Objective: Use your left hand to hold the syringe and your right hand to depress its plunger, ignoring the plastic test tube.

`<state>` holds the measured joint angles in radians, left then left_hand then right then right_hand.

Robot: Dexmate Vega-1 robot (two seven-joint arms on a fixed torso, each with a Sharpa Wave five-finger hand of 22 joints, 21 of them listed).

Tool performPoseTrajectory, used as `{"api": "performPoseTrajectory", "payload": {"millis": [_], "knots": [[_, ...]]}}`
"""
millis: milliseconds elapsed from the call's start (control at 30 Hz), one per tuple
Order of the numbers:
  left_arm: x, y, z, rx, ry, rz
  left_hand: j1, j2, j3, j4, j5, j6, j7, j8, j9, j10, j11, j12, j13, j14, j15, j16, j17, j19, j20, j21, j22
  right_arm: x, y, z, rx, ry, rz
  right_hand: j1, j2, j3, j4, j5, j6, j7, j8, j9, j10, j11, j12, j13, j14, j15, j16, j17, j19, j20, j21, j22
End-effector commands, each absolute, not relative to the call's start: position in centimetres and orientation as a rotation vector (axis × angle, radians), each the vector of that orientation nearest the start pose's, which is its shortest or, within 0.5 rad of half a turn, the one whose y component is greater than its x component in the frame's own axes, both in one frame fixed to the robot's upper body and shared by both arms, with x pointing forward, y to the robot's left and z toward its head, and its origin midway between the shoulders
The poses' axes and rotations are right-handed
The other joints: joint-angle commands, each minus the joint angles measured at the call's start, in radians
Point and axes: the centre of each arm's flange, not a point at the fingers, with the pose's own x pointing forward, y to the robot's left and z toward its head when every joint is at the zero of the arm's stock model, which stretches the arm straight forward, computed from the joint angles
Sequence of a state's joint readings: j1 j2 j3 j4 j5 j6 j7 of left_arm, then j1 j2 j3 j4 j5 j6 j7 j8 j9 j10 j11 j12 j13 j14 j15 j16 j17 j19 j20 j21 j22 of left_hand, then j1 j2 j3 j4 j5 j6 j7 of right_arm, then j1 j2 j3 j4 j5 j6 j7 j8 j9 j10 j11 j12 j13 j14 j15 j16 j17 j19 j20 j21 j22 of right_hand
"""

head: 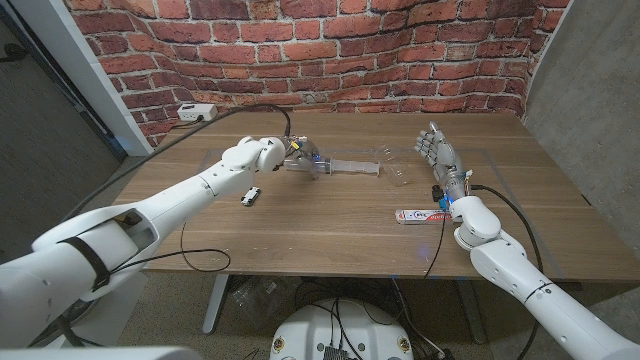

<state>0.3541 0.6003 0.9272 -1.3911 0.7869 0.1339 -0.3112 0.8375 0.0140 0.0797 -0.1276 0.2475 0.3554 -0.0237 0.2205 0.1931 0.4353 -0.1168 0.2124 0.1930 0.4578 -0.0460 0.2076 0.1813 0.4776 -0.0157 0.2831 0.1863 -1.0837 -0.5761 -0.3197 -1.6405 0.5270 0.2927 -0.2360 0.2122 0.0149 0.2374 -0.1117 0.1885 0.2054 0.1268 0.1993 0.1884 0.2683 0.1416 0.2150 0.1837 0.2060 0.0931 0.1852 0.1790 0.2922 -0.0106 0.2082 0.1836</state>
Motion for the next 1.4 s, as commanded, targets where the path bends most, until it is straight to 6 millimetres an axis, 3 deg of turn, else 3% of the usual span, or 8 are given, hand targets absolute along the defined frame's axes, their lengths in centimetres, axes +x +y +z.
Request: {"api": "performPoseTrajectory", "payload": {"millis": [33,433,700,967,1167,1400], "knots": [[68.8,15.6,4.0,1.779,-0.452,-0.175,0.054,0.017,0.019,-0.017,-0.004,0.044,0.005,0.012,0.002,0.039,-0.006,0.011,0.004,0.044,-0.068,0.009,0.003,0.056,0.008,0.021,0.0,58.6,-27.3,-4.6,0.004,-0.656,0.092,0.013,-0.001,0.0,-0.003,-0.001,0.004,0.006,-0.001,0.002,0.004,-0.001,-0.001,0.002,0.005,0.003,0.0,0.004,0.003,0.007,0.002,0.002],[68.8,15.1,3.9,1.744,-0.47,-0.175,0.241,0.096,0.109,-0.039,-0.04,0.164,0.016,0.033,0.004,0.17,-0.006,0.026,0.006,0.186,-0.09,0.024,0.004,0.171,-0.003,0.047,-0.003,58.6,-27.1,-4.3,0.004,-0.66,0.098,0.013,0.0,-0.001,-0.003,-0.002,0.004,0.006,-0.002,0.002,0.005,-0.002,0.0,0.002,0.007,0.002,0.001,0.005,0.004,0.006,0.003,0.003],[68.7,14.6,3.7,1.741,-0.465,-0.178,0.334,0.124,0.16,-0.044,-0.053,0.238,0.021,0.046,0.006,0.233,-0.011,0.029,0.007,0.25,-0.1,0.025,0.003,0.22,-0.016,0.06,-0.004,58.4,-27.3,-4.5,0.005,-0.661,0.102,0.013,0.0,-0.001,-0.003,-0.002,0.005,0.006,-0.002,0.002,0.008,-0.001,0.0,0.003,0.008,0.003,0.001,0.005,0.006,0.006,0.003,0.003],[68.3,14.6,3.7,1.735,-0.484,-0.149,0.404,0.142,0.204,-0.046,-0.059,0.278,0.032,0.049,0.007,0.266,0.015,0.026,0.008,0.289,-0.107,0.022,0.005,0.235,-0.026,0.062,-0.005,58.2,-27.5,-4.8,0.008,-0.652,0.101,0.012,0.001,-0.002,-0.003,-0.002,0.005,0.006,-0.002,0.002,0.01,-0.002,0.001,0.003,0.01,0.003,0.001,0.005,0.007,0.006,0.003,0.003],[67.3,15.5,4.4,1.699,-0.522,-0.116,0.44,0.144,0.232,-0.039,-0.065,0.33,0.03,0.059,0.007,0.313,0.007,0.031,0.009,0.334,-0.125,0.024,0.004,0.253,-0.056,0.066,-0.006,58.1,-27.8,-4.9,0.013,-0.658,0.097,0.011,0.001,-0.002,-0.003,-0.003,0.005,0.006,-0.002,0.002,0.01,-0.001,0.0,0.003,0.01,0.003,0.001,0.005,0.007,0.006,0.003,0.003],[66.2,15.9,5.1,1.705,-0.546,-0.086,0.455,0.145,0.245,-0.037,-0.066,0.351,0.03,0.06,0.007,0.326,0.011,0.029,0.009,0.352,-0.132,0.023,0.004,0.266,-0.063,0.07,-0.007,58.1,-27.7,-4.8,0.016,-0.662,0.103,0.011,0.001,-0.003,-0.003,-0.003,0.005,0.005,-0.002,0.002,0.01,-0.001,0.0,0.003,0.01,0.003,0.001,0.005,0.008,0.006,0.003,0.003]]}}
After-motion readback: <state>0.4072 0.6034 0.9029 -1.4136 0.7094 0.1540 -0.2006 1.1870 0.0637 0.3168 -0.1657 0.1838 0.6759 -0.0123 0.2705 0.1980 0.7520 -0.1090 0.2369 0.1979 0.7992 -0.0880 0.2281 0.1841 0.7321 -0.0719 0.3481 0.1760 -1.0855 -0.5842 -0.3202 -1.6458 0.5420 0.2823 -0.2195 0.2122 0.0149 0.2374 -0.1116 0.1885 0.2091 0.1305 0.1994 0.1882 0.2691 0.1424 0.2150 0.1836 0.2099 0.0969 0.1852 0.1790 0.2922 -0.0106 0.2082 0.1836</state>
